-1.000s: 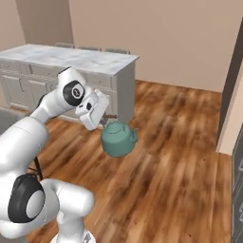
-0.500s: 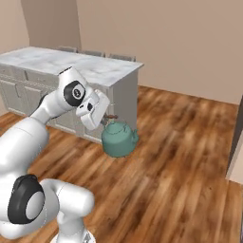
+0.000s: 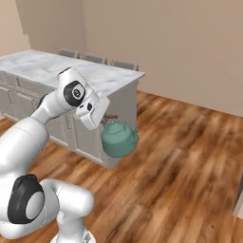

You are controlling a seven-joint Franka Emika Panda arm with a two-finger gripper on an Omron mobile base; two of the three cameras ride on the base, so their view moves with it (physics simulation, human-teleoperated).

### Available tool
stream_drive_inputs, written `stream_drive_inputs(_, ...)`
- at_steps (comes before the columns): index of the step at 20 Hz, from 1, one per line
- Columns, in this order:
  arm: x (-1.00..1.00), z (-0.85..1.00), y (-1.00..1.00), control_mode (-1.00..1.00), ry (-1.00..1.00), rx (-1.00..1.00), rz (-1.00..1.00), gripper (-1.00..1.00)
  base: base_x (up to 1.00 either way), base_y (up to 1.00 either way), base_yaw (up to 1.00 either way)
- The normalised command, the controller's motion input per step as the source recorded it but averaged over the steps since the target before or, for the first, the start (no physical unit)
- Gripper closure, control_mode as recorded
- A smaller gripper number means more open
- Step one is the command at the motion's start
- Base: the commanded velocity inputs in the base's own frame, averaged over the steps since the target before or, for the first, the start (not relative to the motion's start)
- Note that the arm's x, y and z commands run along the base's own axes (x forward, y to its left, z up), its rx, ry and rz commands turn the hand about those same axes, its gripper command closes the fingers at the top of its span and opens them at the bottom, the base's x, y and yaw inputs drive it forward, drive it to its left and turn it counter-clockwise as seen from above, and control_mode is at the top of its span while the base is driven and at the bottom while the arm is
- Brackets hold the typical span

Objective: The kettle is done boiling. Turn off the stove, then wait for 300 timesteps before moving the kettle to the dining table.

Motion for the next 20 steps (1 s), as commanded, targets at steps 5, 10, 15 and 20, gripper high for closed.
stream_drive_inputs(5,0.0,0.0,0.0,1.0,0.0,0.0,0.0,1.0,0.89,-0.5,0.23)
stream_drive_inputs(10,0.0,0.0,0.0,1.0,0.0,0.0,0.0,1.0,0.78,-0.5,0.24)
stream_drive_inputs(15,0.0,0.0,0.0,1.0,0.0,0.0,0.0,1.0,0.59,-0.57,0.28)
stream_drive_inputs(20,0.0,0.0,0.0,1.0,0.0,0.0,0.0,1.0,0.33,-0.58,0.32)
